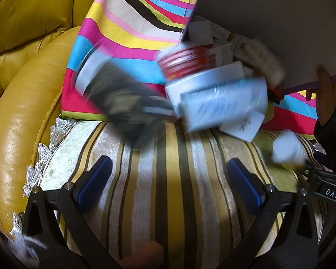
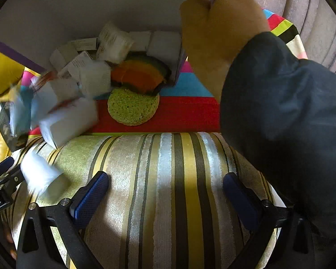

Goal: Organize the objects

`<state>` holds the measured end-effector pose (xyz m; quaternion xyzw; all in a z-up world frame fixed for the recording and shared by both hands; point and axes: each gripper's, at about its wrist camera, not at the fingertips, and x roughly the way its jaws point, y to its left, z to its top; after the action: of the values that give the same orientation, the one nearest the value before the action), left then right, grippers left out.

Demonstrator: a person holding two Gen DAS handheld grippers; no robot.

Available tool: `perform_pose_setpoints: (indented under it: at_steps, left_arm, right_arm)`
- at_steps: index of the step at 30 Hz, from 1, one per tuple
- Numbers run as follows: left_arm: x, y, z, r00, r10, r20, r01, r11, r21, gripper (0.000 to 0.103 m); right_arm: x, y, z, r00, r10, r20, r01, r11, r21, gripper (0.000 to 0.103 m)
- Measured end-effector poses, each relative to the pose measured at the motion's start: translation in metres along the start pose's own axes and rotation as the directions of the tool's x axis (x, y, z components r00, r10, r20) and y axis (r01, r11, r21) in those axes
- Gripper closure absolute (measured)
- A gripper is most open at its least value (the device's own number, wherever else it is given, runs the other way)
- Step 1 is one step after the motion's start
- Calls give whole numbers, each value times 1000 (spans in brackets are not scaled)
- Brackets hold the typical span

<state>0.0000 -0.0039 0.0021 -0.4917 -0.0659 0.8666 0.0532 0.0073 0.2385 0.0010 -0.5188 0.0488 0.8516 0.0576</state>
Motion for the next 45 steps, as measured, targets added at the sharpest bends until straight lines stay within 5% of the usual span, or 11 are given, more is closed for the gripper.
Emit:
perform_pose_setpoints:
  at_steps: [45]
  left_arm:
    - [-1,-2,-2,1000,2,8,-2,1000,-3,0]
  right_arm:
    - [6,10,-3,1000,-6,2,6,1000,-8,0]
